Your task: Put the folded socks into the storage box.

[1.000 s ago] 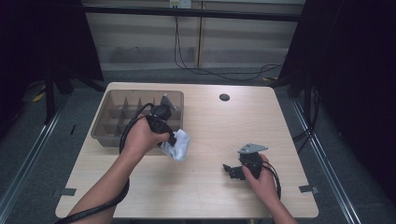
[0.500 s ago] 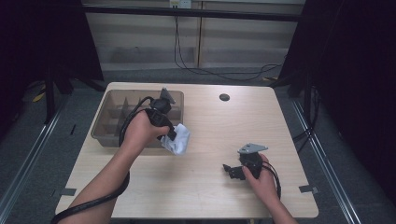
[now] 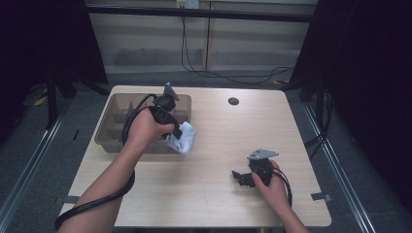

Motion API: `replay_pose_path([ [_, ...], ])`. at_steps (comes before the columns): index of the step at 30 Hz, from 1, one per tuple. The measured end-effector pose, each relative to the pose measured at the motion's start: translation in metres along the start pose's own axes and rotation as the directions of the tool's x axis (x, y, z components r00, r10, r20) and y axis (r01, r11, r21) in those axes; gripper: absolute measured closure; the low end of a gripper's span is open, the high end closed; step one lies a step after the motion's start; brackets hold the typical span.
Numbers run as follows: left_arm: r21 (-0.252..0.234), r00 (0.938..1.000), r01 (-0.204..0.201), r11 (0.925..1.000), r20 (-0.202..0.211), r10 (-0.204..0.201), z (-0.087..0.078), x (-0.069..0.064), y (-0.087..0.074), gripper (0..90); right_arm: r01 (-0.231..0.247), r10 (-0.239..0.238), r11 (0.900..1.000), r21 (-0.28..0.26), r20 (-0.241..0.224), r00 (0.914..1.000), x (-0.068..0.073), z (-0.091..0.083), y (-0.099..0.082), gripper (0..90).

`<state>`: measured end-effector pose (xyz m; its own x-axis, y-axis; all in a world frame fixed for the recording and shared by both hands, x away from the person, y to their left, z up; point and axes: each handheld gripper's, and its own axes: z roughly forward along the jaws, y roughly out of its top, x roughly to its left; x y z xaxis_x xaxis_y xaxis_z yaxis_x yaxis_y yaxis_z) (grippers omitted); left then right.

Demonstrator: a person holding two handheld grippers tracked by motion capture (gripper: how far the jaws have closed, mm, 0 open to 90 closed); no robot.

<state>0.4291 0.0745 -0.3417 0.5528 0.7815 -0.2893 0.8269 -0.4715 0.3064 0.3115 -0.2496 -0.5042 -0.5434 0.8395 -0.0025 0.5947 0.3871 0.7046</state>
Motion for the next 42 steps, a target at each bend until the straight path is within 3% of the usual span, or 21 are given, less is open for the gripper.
replay_pose_path([
  [21,-0.047,0.9965,0.081,0.9956,-0.017,-0.082,-0.005,0.023,0.009,70.0,0.001,-0.001,1.0000,0.002,0.000,1.0000,0.000,0.000,0.000,11.6],
  [39,-0.068,0.9858,0.161,0.9846,-0.039,-0.164,0.014,0.048,0.013,69.7,0.002,-0.002,1.0000,0.001,-0.001,1.0000,0.000,0.000,0.000,11.6],
  [42,-0.060,0.9860,0.159,0.9854,-0.040,-0.162,0.017,0.049,0.013,69.7,0.002,-0.002,1.0000,0.001,-0.001,1.0000,0.000,0.000,0.000,11.6],
])
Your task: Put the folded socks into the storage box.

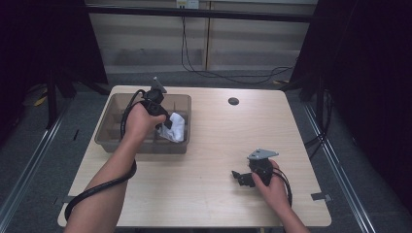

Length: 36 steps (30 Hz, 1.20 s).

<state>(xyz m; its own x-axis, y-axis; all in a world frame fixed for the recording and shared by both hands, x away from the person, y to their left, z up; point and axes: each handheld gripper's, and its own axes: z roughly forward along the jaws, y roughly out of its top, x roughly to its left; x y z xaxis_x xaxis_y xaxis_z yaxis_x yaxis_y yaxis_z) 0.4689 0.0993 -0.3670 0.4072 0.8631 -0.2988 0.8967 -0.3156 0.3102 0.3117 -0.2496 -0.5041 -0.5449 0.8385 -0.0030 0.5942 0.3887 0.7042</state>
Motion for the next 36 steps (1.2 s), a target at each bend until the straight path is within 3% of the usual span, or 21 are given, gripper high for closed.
replay_pose_path([
  [13,0.026,0.9999,-0.006,0.9997,-0.010,0.006,0.018,-0.005,0.004,69.7,0.000,0.000,1.0000,0.000,0.000,1.0000,0.000,0.000,0.000,11.6],
  [21,0.042,0.9999,0.002,0.9991,-0.010,-0.002,0.030,-0.001,0.004,69.6,-0.002,0.002,1.0000,0.002,0.000,1.0000,0.000,0.000,0.000,11.6],
  [28,0.064,0.9996,0.014,0.9978,-0.025,-0.012,0.043,0.000,0.003,69.7,0.000,0.000,1.0000,0.001,-0.004,1.0000,0.000,0.000,0.000,11.6],
  [36,0.086,0.9989,0.002,0.9963,-0.047,0.002,0.053,-0.002,0.001,69.8,0.009,-0.009,0.9999,-0.004,-0.006,0.9999,0.000,0.001,0.001,11.6],
])
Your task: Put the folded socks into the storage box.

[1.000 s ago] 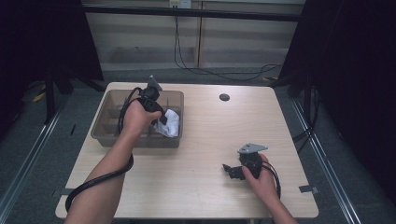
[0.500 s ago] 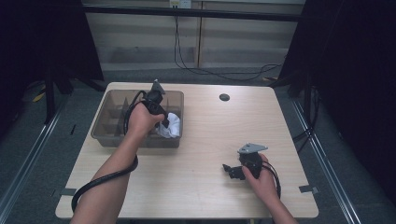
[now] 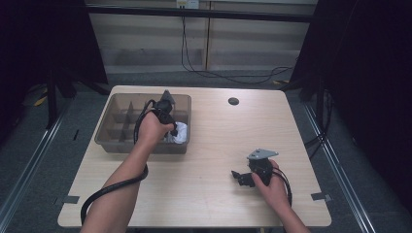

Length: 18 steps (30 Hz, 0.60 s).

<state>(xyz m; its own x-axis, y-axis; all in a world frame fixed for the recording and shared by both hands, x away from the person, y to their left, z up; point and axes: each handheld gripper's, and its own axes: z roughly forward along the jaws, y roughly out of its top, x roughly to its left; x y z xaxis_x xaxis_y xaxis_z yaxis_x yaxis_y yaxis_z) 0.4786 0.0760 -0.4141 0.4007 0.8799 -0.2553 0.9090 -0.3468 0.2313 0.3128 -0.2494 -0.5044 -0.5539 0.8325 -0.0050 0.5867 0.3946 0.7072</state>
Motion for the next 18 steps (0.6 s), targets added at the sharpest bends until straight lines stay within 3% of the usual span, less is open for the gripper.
replay_pose_path([
  [7,0.013,1.0000,-0.002,0.9999,0.001,0.002,0.007,-0.004,0.001,70.6,-0.003,0.003,1.0000,0.002,-0.001,1.0000,0.000,0.000,0.000,11.6],
  [11,0.023,0.9993,-0.024,0.9995,-0.028,0.024,0.013,-0.010,0.001,71.2,-0.004,0.004,1.0000,0.002,-0.001,1.0000,0.000,0.000,0.000,11.6],
  [18,0.029,0.9988,-0.031,0.9991,-0.037,0.032,0.015,-0.012,0.002,71.5,-0.003,0.003,1.0000,0.003,-0.001,1.0000,0.000,0.000,0.000,11.5],
])
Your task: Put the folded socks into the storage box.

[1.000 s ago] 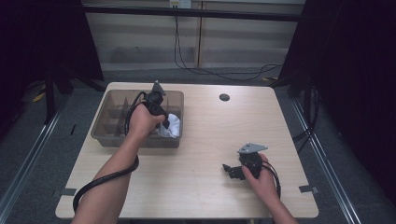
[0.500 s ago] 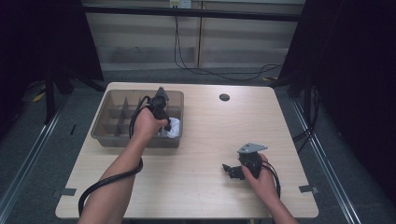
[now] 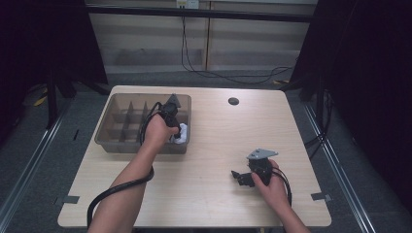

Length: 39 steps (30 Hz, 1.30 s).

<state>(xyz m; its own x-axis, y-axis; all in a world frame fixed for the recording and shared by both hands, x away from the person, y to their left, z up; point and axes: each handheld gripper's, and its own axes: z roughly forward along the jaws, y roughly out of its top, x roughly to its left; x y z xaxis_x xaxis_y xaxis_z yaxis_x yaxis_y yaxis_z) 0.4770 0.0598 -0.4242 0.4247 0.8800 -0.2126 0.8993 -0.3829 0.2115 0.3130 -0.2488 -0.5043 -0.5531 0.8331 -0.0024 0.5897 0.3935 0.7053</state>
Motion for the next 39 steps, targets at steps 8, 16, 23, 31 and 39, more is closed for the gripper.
replay_pose_path([
  [8,0.005,0.9999,-0.013,0.9999,-0.005,0.013,0.004,-0.002,-0.001,71.7,-0.002,0.002,1.0000,0.003,0.001,1.0000,0.000,0.000,0.000,11.6],
  [16,0.006,0.9991,-0.033,0.9994,-0.027,0.033,0.012,-0.006,-0.002,71.9,-0.002,0.002,1.0000,0.003,0.001,1.0000,0.000,0.000,0.000,11.6],
  [23,0.016,0.9975,-0.045,0.9988,-0.054,0.046,0.013,-0.009,-0.002,71.6,0.000,0.000,1.0000,0.003,-0.001,1.0000,0.000,0.000,0.001,11.6],
  [31,-0.019,0.9973,-0.064,0.9978,-0.036,0.063,0.011,-0.007,-0.006,69.9,0.003,-0.003,1.0000,0.000,-0.004,1.0000,0.000,0.001,0.001,11.6],
  [39,-0.021,0.9959,-0.078,0.9967,-0.047,0.077,0.004,-0.009,-0.006,67.4,0.004,-0.004,1.0000,0.000,-0.003,1.0000,0.000,0.001,0.001,11.6],
])
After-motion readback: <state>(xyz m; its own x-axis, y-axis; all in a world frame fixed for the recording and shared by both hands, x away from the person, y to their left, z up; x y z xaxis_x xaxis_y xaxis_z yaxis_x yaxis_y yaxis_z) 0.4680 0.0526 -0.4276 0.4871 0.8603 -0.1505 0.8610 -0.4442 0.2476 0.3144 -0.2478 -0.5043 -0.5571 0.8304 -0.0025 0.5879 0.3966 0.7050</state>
